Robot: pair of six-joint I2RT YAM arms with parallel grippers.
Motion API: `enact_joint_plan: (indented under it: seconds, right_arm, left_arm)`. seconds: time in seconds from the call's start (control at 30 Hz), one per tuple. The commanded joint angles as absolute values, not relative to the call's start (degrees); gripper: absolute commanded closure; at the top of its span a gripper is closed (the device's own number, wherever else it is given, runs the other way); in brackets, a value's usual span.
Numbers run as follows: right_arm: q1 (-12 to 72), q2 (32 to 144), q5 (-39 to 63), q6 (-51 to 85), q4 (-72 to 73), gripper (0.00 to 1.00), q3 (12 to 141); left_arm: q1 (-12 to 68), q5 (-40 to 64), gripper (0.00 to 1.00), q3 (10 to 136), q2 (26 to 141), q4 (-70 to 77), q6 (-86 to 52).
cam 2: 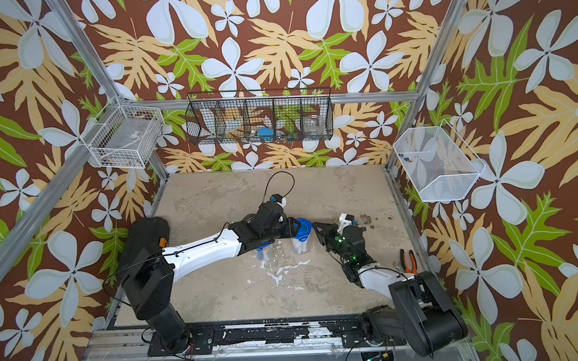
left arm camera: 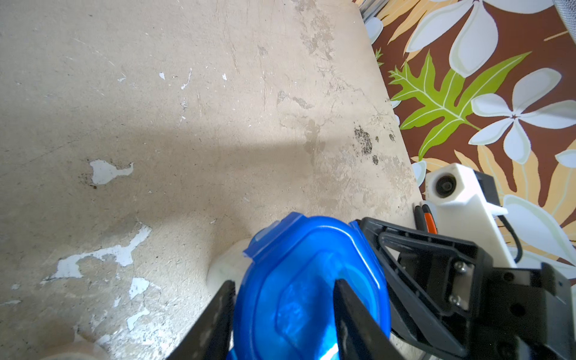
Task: Take out toiletry kits
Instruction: Unfasten the latch on the container, then adjust the container at the center of the board.
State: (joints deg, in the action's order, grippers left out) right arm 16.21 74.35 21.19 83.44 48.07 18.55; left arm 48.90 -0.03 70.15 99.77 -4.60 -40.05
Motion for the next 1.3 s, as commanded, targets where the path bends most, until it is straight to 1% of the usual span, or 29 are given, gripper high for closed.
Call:
enact_joint_plan:
  seconds: [0.0,0.07,0.17,0.27,0.4,0.57,0.73,0.9,1.07,1.27]
  right_arm:
    - [16.39,72.62,27.20,79.57,50.04,0.81,20.15]
    - [16.28,70.50,26.49,76.87,45.80,0.75,21.66]
    - [15.66,67.50,25.89,71.27,36.93,0.66,24.94]
    - [15.36,66.06,24.46,63.60,23.63,0.57,29.22]
    - [15.20,64.40,19.34,54.09,6.05,0.49,33.16]
    - [15.16,60.04,14.31,46.58,-5.30,0.45,34.56]
    - [15.19,59.13,10.82,42.06,-12.41,0.43,36.48]
    - [15.19,64.47,12.92,39.58,-13.71,0.46,39.22]
    - [15.17,70.18,13.02,37.15,-14.57,0.46,43.91]
    - [15.16,75.89,16.69,37.78,-12.70,0.47,47.76]
  left_arm:
    - [49.57,1.91,0.49,68.96,100.86,-15.81,-38.11]
    - [49.57,1.79,0.47,68.68,100.47,-15.82,-38.55]
    - [49.57,1.77,0.39,69.53,100.25,-15.91,-38.80]
    - [49.35,1.42,0.33,72.42,100.83,-16.65,-38.60]
    - [49.04,1.33,0.29,77.17,101.84,-17.45,-37.91]
    - [48.96,0.31,0.27,81.52,103.12,-19.51,-36.18]
    - [48.83,1.38,0.26,81.26,102.48,-18.91,-36.29]
    - [48.85,3.98,0.28,80.60,102.64,-18.24,-35.91]
    - [48.86,6.18,0.32,79.35,102.63,-16.64,-37.00]
    - [48.91,7.72,0.34,79.36,103.49,-15.80,-37.55]
